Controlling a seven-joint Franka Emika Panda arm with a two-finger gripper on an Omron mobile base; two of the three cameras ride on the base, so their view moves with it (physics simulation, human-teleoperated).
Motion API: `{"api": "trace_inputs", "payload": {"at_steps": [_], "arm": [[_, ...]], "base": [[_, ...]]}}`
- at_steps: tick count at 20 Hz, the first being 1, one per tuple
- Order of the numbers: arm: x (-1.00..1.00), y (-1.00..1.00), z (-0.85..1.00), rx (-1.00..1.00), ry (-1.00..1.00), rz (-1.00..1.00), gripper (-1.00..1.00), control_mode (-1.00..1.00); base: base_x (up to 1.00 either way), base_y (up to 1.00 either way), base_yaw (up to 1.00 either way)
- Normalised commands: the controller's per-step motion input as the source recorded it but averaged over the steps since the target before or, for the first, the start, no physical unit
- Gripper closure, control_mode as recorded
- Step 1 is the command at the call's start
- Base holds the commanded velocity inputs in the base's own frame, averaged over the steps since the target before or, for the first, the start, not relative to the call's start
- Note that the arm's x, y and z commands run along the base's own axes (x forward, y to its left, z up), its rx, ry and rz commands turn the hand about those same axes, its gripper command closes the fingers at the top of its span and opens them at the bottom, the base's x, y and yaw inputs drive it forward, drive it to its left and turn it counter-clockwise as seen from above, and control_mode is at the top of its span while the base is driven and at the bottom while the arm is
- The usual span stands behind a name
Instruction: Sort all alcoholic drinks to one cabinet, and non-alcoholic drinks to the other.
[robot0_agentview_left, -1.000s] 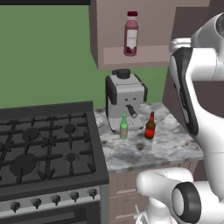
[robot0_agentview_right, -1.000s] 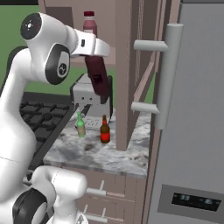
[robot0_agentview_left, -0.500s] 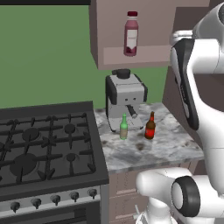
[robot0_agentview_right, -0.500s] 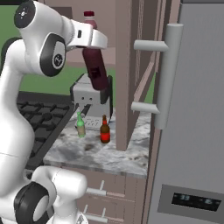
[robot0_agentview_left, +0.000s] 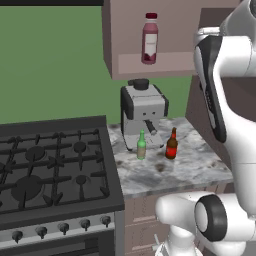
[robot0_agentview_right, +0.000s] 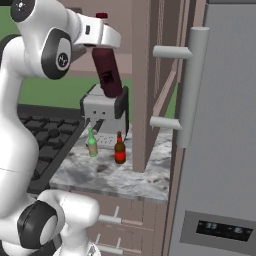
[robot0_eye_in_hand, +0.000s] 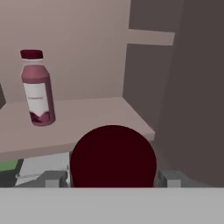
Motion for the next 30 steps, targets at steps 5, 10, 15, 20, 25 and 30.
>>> {"api": "trace_inputs", "payload": {"at_steps": [5, 10, 15, 20, 25, 30], "arm": [[0.00, 0.00, 0.17, 0.00, 0.00, 0.00, 1.00, -1.00], [0.00, 0.00, 0.15, 0.00, -0.01, 0.00, 1.00, -1.00], [0.00, 0.00, 0.10, 0.00, -0.03, 0.00, 1.00, -1.00], [0.02, 0.01, 0.04, 0.00, -0.02, 0.00, 1.00, -1.00], [0.11, 0.02, 0.00, 0.00, -0.02, 0.00, 1.00, -1.00], [0.19, 0.02, -0.01, 0.00, -0.05, 0.00, 1.00, -1.00]], "base": [[0.00, 0.00, 0.00], [0.00, 0.00, 0.00], [0.00, 0.00, 0.00], [0.00, 0.00, 0.00], [0.00, 0.00, 0.00], [0.00, 0.00, 0.00]]}}
